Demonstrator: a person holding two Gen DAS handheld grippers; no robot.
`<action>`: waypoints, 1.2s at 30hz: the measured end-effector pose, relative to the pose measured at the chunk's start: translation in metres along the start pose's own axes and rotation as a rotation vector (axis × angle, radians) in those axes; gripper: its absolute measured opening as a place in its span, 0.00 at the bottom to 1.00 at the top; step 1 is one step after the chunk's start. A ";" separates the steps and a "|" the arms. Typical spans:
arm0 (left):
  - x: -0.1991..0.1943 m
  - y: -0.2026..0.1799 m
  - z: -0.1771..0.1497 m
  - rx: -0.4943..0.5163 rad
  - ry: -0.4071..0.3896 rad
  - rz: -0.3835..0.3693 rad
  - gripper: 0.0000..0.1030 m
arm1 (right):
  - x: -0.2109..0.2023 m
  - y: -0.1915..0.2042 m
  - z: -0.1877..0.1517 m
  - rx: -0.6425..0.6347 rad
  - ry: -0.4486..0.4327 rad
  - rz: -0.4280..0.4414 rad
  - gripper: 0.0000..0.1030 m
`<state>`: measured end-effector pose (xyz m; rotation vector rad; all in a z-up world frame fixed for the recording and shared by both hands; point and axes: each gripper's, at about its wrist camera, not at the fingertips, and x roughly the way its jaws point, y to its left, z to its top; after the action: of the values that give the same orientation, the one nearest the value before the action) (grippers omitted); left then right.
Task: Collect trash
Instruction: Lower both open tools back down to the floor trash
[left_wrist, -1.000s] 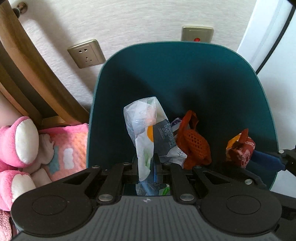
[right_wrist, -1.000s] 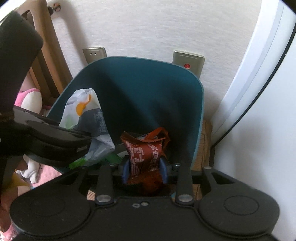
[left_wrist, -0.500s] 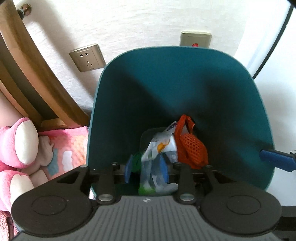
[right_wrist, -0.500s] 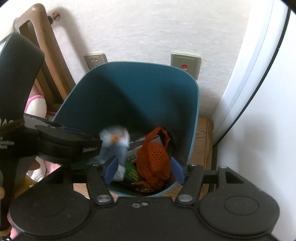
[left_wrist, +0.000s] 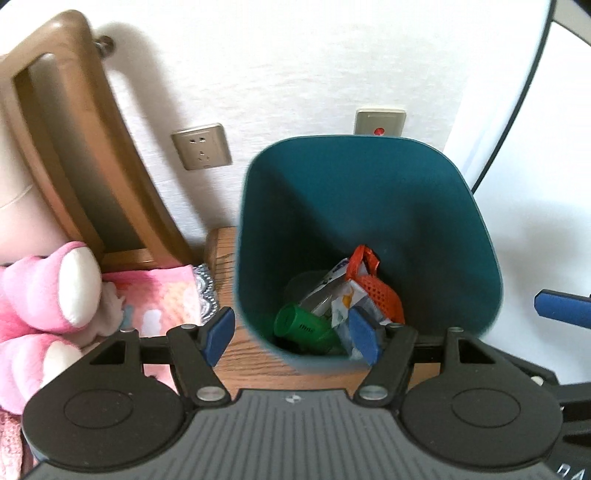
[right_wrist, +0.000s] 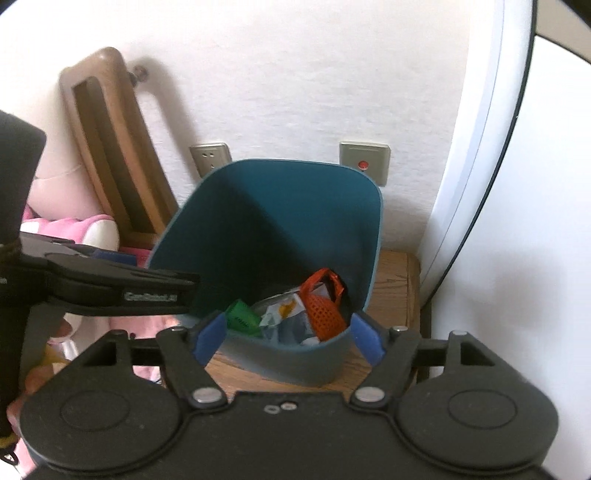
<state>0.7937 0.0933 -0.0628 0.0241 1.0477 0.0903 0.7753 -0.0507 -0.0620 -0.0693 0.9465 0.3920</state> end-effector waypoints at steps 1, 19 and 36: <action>-0.009 0.003 -0.006 0.002 -0.012 -0.009 0.66 | -0.005 0.002 -0.004 0.000 -0.008 -0.002 0.72; -0.098 0.053 -0.148 0.097 -0.079 -0.086 0.66 | -0.089 0.083 -0.133 0.048 -0.072 -0.025 0.77; 0.052 0.042 -0.328 -0.062 0.179 -0.092 0.76 | 0.046 0.068 -0.312 -0.033 0.189 0.036 0.96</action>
<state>0.5333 0.1318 -0.2688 -0.0892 1.2224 0.0419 0.5324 -0.0452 -0.2745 -0.1213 1.1289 0.4398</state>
